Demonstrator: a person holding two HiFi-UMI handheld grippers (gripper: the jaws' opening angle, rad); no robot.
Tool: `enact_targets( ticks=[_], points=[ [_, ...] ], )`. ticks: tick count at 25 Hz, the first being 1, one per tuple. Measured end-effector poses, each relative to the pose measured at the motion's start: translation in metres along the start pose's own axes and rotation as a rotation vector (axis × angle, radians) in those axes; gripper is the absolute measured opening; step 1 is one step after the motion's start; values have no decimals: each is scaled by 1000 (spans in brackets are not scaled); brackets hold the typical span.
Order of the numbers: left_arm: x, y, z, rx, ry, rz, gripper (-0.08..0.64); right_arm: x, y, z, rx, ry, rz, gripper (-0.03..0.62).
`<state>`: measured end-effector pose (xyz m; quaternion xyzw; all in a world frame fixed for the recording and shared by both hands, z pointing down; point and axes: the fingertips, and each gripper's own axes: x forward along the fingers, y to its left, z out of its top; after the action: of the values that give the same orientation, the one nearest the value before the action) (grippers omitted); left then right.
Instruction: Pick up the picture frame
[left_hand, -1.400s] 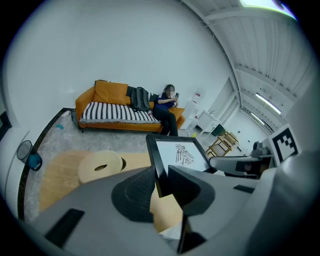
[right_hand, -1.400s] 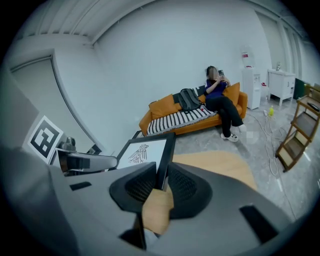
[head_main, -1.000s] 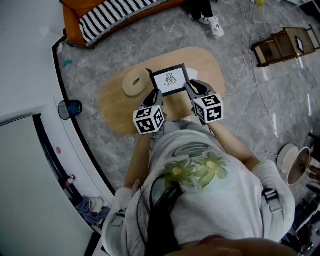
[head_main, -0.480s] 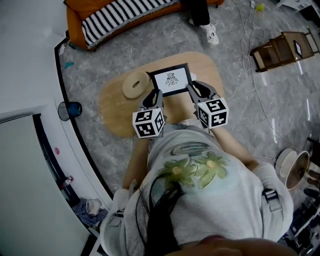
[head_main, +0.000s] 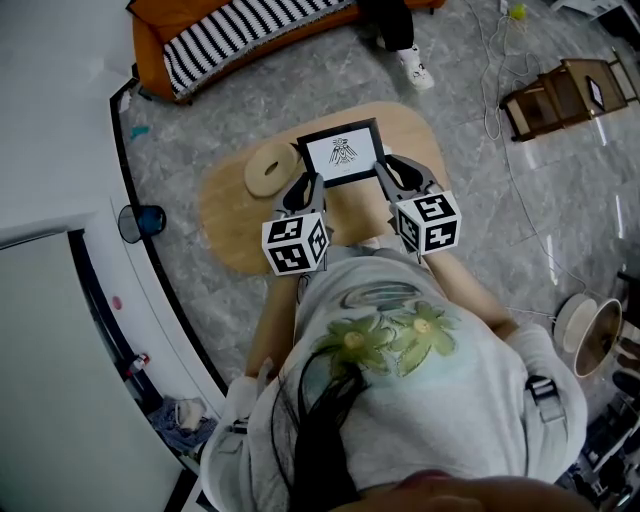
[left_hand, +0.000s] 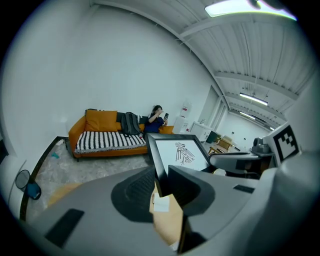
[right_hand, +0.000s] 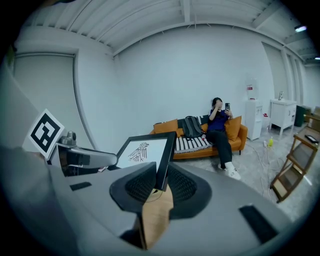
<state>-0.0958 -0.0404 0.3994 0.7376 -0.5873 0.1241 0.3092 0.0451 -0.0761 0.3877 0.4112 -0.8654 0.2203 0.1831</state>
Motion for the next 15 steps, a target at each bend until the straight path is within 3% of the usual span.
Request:
enact_targets(
  ticks=[15],
  points=[
    [-6,-10,6,7,-20,-5,94,-11,-2,5,-4,-29,-14,78]
  ],
)
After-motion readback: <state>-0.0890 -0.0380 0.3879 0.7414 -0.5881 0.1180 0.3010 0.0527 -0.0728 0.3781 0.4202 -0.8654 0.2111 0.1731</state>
